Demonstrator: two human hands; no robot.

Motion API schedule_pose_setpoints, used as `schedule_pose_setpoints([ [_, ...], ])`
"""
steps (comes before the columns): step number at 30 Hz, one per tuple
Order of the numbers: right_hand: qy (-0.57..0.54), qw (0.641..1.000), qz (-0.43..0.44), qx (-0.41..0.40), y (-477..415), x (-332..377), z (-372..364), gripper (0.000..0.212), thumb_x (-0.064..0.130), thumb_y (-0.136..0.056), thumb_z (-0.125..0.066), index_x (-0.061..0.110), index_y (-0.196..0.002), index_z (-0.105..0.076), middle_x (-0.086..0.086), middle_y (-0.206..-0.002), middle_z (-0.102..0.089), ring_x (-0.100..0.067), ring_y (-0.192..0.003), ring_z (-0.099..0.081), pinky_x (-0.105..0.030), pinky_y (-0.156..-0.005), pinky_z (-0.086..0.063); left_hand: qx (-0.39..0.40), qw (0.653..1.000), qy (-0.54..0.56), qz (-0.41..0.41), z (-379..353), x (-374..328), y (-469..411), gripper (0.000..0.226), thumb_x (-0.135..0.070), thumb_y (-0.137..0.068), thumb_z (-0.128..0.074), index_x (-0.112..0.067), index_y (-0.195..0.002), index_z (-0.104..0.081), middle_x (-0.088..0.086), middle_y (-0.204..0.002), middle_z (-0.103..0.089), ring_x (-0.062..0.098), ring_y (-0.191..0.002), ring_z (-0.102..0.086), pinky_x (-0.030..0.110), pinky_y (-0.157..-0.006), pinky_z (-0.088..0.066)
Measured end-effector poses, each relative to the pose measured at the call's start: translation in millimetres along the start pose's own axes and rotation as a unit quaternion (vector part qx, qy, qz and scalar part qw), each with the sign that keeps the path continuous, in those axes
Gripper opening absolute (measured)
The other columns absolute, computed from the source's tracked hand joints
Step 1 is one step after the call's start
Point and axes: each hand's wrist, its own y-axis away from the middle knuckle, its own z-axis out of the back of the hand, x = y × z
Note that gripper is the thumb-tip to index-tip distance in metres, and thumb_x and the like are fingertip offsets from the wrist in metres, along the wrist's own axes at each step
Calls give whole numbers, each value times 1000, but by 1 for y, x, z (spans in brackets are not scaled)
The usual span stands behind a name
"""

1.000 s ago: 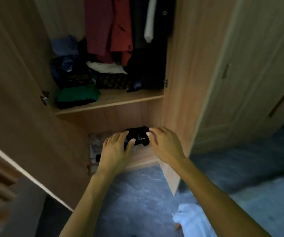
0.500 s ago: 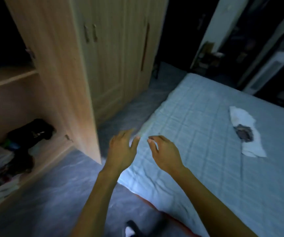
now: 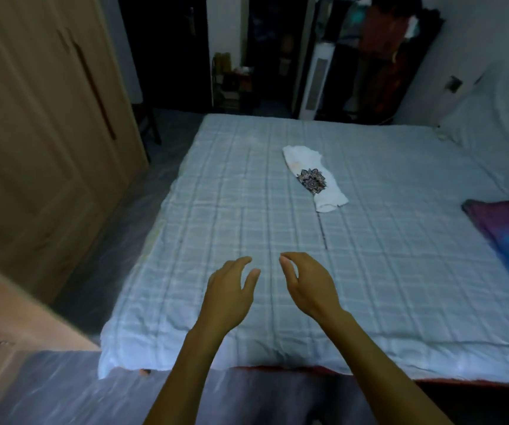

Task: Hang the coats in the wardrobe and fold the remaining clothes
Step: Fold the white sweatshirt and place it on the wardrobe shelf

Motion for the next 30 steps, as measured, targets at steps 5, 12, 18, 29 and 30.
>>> schedule_pose_setpoints([
  [5, -27, 999, -42, -7, -23, -94, 41, 35, 38, -98, -43, 17, -119, -64, 0, -119, -64, -16, -108, -58, -25, -91, -41, 32, 999, -38, -7, -79, -53, -45, 43, -42, -96, -44, -19, -132, -51, 2, -133, -54, 17, -121, -50, 35, -105, -37],
  [12, -44, 993, -111, -1, -65, -216, 112, 37, 38, -99, -42, 17, -121, -62, -1, -122, -62, -16, -110, -57, -23, -91, -39, 86, 995, -58, -10, -173, -122, -102, 43, -41, -95, -46, -19, -131, -52, 2, -132, -55, 16, -121, -50, 29, -103, -36],
  [18, -68, 989, -124, 31, -116, -254, 99, 35, 37, -99, -42, 17, -121, -61, 0, -121, -62, -15, -109, -57, -23, -92, -40, 97, 992, -75, 0, -197, -129, -161, 44, -41, -95, -45, -19, -132, -51, 1, -132, -55, 15, -121, -50, 23, -99, -33],
  [29, 4, 985, -156, 76, -220, -271, 65, 37, 36, -98, -45, 17, -127, -57, -2, -126, -59, -17, -112, -57, -26, -94, -41, 167, 986, -24, -1, -234, -92, -311, 44, -41, -96, -45, -20, -134, -48, 2, -134, -52, 15, -121, -49, 24, -100, -33],
  [30, 13, 984, -161, 77, -229, -277, 65, 36, 35, -98, -45, 17, -126, -58, -2, -125, -60, -17, -111, -57, -25, -93, -41, 176, 984, -19, -4, -241, -90, -325, 44, -40, -96, -46, -19, -134, -48, 3, -134, -52, 15, -121, -48, 23, -100, -32],
])
